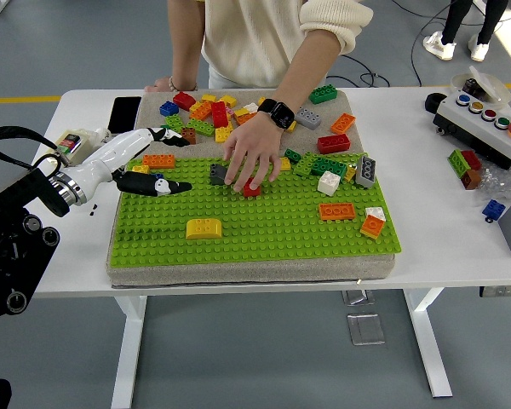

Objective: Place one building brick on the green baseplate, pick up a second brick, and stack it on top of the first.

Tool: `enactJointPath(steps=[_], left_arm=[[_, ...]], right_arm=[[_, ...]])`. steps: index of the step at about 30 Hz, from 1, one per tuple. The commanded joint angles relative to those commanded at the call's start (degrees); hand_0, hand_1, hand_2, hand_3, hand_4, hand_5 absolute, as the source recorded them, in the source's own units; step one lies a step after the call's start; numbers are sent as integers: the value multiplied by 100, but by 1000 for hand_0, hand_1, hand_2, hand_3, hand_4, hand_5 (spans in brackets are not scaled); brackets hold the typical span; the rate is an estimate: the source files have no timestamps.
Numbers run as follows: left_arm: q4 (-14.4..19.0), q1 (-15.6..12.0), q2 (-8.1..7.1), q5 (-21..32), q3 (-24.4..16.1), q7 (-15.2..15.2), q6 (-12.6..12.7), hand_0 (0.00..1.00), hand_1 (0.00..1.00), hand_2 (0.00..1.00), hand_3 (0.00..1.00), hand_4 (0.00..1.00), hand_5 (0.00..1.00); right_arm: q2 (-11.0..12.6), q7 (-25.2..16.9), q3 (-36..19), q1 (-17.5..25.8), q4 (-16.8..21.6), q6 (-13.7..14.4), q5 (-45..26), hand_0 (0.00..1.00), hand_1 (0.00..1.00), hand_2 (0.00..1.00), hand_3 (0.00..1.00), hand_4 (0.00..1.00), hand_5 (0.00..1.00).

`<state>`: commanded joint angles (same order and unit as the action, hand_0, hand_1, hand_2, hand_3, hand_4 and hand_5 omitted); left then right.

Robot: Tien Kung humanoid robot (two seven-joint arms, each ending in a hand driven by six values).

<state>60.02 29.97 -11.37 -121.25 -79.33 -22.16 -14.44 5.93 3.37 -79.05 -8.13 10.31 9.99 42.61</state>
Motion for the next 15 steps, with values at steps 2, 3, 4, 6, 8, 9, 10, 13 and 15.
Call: enactJointPath(steps=[2, 3, 4, 6, 8, 9, 10, 13, 15], left_arm=[[8, -11, 4, -12, -22, 0, -7, 865, 765, 751, 778, 998, 440], [15, -22, 4, -9, -47, 0, -23, 865, 765, 751, 778, 998, 440], [19, -27, 4, -6, -59, 0, -31, 838, 757, 742, 773, 998, 342], [17, -53, -2, -10, -93, 1, -43, 838, 757, 742, 773, 998, 342], [13, -65, -6, -19, -104, -2, -43, 838, 757, 742, 773, 998, 342], [5, -70, -10, -32, -120, -7, -42, 838, 757, 742, 773, 998, 342], [-4, -73, -14, -45, -130, -13, -43, 838, 755, 739, 772, 998, 331], [-37, -75, -33, -77, -145, -31, -45, 838, 755, 739, 772, 998, 331], [-70, -76, -50, -115, -130, -49, -35, 838, 755, 739, 772, 998, 331]], right_arm=[[-5, 1, 14, -7, 0, 4, 0, 728, 639, 685, 620, 913, 473], [-8, 2, 23, -13, 0, 8, 1, 728, 639, 685, 620, 913, 473], [-10, 3, 26, -15, 0, 9, 1, 728, 639, 685, 620, 913, 473], [-11, 10, 38, -15, 0, 7, 9, 728, 639, 685, 620, 913, 473], [-10, 18, 46, -12, 0, 2, 14, 728, 639, 685, 620, 913, 473], [-11, 23, 54, -10, 0, -2, 19, 728, 639, 685, 620, 913, 473], [-11, 27, 63, -9, 0, -5, 22, 728, 639, 685, 620, 913, 473], [-11, 34, 87, -13, 0, -6, 32, 728, 639, 685, 620, 913, 473], [-9, 40, 103, -23, 0, 1, 46, 728, 639, 685, 620, 913, 473]])
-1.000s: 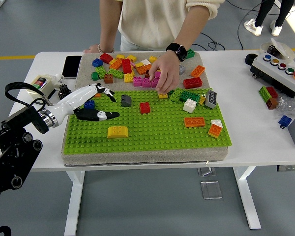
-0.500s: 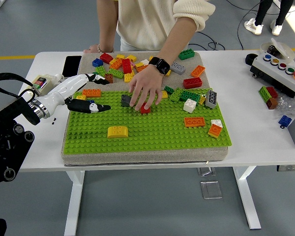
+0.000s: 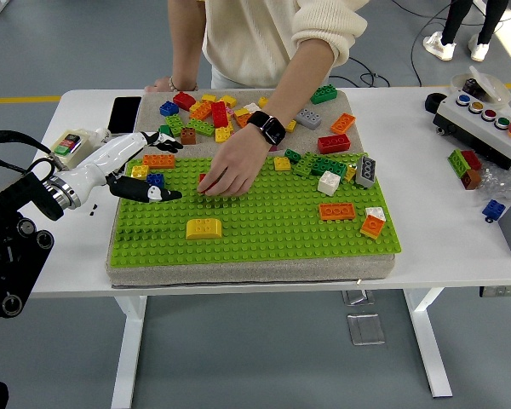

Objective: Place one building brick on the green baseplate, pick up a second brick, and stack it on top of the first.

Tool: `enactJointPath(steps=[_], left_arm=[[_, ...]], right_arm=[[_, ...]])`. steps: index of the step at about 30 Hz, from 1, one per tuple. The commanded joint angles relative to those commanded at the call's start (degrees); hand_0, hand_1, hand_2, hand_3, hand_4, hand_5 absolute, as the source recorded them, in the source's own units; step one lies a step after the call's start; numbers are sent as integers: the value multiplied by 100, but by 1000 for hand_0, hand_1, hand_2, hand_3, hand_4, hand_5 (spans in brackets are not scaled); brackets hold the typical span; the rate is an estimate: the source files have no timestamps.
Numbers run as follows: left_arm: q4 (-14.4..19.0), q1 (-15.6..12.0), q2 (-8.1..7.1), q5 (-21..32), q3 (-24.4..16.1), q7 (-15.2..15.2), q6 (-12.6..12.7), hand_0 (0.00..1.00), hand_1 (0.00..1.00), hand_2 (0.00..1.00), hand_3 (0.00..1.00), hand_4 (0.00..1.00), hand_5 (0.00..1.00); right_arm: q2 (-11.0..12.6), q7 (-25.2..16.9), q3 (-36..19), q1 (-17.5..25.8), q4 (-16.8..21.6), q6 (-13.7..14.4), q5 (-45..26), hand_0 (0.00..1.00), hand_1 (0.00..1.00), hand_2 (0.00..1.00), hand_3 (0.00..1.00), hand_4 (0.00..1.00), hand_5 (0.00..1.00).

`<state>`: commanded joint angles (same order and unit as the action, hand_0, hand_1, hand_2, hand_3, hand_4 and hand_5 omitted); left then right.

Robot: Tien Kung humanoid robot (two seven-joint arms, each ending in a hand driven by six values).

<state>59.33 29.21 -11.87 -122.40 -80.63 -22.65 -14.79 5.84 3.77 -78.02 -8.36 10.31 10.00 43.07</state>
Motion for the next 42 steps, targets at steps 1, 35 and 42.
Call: enactJointPath(steps=[1, 35, 42], left_arm=[[-8, 0, -3, -10, 5, -5, 3, 834, 751, 731, 760, 998, 303], [-1321, 755, 165, -586, 229, -363, 160, 788, 740, 729, 772, 998, 194], [-1551, 881, 269, -760, 205, -383, 191, 815, 773, 755, 794, 998, 187]], right_arm=[[0, 2, 4, -3, 0, 1, 4, 729, 639, 685, 619, 912, 473], [-2, -25, -51, -13, 0, 14, -70, 728, 638, 685, 618, 912, 472], [1, -35, -57, -9, 0, 17, -68, 728, 638, 685, 618, 912, 472]])
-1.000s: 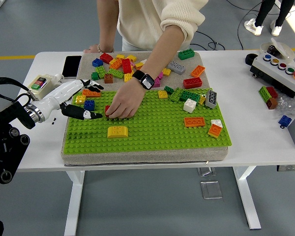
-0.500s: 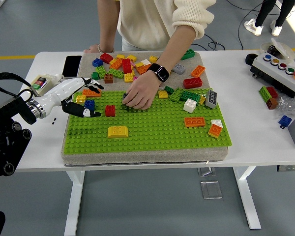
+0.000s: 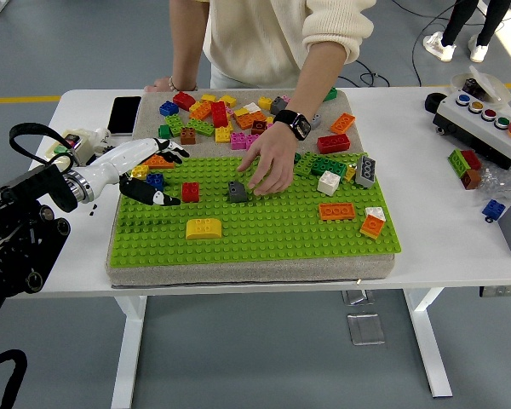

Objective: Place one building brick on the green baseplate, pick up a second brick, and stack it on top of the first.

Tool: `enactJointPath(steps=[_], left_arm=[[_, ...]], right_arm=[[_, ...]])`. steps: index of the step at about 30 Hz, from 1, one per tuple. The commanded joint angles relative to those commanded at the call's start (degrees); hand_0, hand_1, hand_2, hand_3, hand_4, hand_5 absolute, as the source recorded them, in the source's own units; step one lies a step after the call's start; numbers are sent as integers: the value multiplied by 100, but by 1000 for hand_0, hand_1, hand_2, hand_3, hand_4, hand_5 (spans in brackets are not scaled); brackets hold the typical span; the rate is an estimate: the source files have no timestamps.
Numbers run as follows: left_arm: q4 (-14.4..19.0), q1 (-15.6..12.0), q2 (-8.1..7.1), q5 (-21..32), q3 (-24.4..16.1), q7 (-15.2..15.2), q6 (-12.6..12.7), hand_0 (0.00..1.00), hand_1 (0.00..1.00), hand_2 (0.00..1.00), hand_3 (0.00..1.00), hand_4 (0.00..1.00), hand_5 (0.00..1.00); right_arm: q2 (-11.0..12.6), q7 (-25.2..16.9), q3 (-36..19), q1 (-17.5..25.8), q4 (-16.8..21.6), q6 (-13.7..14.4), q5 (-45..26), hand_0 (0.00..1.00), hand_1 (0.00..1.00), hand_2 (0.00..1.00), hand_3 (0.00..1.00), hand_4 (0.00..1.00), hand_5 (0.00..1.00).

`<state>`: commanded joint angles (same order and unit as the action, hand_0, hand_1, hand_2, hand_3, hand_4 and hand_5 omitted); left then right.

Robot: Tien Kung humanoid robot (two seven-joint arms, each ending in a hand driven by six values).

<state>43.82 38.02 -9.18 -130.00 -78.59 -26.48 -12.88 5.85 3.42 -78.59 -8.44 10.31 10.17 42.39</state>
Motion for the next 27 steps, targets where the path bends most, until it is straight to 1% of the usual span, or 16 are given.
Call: enactJointPath(steps=[1, 6, 7, 12, 13, 18, 19, 24, 25, 27], left_arm=[[-70, 44, 38, 0, -11, 1, 44, 806, 775, 755, 793, 902, 90], [-292, 158, 144, 0, -35, -10, 195, 806, 775, 755, 793, 902, 90], [-315, 167, 158, 0, -35, -11, 214, 800, 756, 711, 743, 796, 66], [-446, 197, 254, 0, -19, -6, 278, 800, 756, 711, 743, 796, 66], [-455, 198, 261, 0, -18, -5, 281, 796, 750, 693, 729, 734, 30], [-555, 210, 313, 0, -12, -5, 324, 796, 750, 693, 729, 734, 30], [-587, 218, 330, 0, -7, -1, 326, 793, 755, 707, 730, 751, 34], [-676, 247, 387, 0, 13, 18, 312, 793, 755, 707, 730, 751, 34], [-689, 252, 393, 0, 15, 21, 308, 801, 764, 724, 748, 801, 47], [-755, 273, 420, 0, 28, 32, 279, 801, 764, 724, 748, 801, 47]], right_arm=[[-2, -8, -1, 0, 0, -1, -3, 729, 639, 685, 618, 912, 472], [-4, -27, 3, -11, 0, 1, -16, 729, 639, 685, 618, 912, 472], [-3, -28, 3, -13, 0, 1, -17, 727, 639, 685, 617, 912, 472], [-1, -30, 5, -13, 0, 5, -23, 727, 639, 685, 617, 912, 472], [-1, -30, 6, -13, 0, 5, -24, 727, 638, 685, 617, 912, 472], [-1, -29, 13, -13, 0, 6, -29, 727, 638, 685, 617, 912, 472], [1, -28, 9, -16, 0, 5, -23, 726, 637, 685, 618, 913, 472], [6, -27, 8, -24, 0, 2, -22, 726, 637, 685, 618, 913, 472], [5, -28, 9, -25, 0, 1, -22, 726, 637, 685, 618, 913, 473], [2, -36, 20, -27, 0, -2, -27, 726, 637, 685, 618, 913, 473]])
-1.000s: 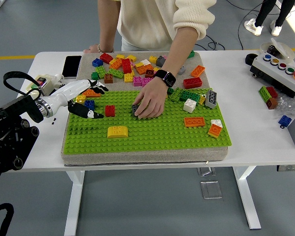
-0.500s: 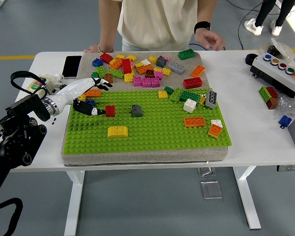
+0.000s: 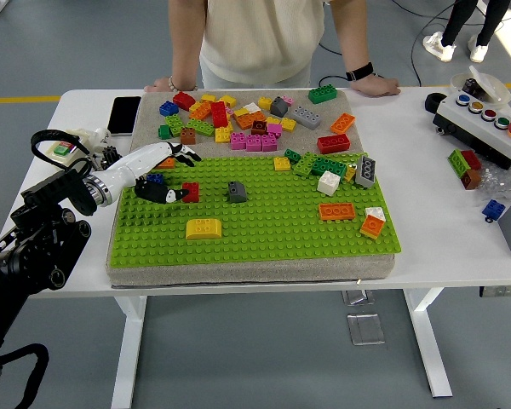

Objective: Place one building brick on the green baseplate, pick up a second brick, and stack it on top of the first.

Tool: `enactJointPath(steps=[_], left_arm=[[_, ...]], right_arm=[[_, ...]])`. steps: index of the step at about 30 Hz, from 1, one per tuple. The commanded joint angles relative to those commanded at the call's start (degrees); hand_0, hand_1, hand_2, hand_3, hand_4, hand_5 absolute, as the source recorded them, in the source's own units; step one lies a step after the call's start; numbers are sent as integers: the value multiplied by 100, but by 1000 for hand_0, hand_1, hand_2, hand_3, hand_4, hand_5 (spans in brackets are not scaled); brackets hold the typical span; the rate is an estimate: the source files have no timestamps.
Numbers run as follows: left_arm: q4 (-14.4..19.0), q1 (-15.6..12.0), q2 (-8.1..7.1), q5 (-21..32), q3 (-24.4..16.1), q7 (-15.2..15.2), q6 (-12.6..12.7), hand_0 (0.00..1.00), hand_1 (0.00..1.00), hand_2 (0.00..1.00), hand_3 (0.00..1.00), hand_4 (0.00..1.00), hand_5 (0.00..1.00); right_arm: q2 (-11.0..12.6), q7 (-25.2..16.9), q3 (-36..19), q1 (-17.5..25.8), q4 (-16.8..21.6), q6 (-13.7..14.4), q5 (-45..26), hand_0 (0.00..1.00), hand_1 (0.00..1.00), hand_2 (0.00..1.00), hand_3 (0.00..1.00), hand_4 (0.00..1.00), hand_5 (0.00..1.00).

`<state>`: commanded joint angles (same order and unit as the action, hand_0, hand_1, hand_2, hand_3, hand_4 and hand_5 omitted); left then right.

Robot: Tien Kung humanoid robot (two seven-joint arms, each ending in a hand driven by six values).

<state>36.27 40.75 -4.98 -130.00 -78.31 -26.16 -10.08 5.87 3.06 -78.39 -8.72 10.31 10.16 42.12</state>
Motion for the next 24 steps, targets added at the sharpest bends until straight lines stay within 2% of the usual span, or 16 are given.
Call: enactJointPath(steps=[3, 4, 13, 24], left_arm=[[-52, 19, 18, 0, 7, 14, -34, 801, 764, 724, 748, 801, 47], [-87, 35, 29, 0, 18, 24, -48, 815, 780, 751, 785, 864, 68], [-261, 87, 44, 0, 113, 9, 30, 819, 779, 755, 788, 872, 73], [-535, 202, 33, 0, 341, -55, 263, 821, 778, 750, 786, 888, 93]], right_arm=[[-3, -5, 6, 0, 0, -2, 3, 726, 637, 685, 618, 913, 473], [-3, -7, 12, 0, 0, -4, 5, 726, 637, 685, 619, 914, 474], [-4, -16, 43, -2, 0, -1, 19, 727, 638, 685, 619, 915, 474], [-4, -3, 74, -12, 0, -3, 24, 728, 639, 685, 620, 918, 477]])
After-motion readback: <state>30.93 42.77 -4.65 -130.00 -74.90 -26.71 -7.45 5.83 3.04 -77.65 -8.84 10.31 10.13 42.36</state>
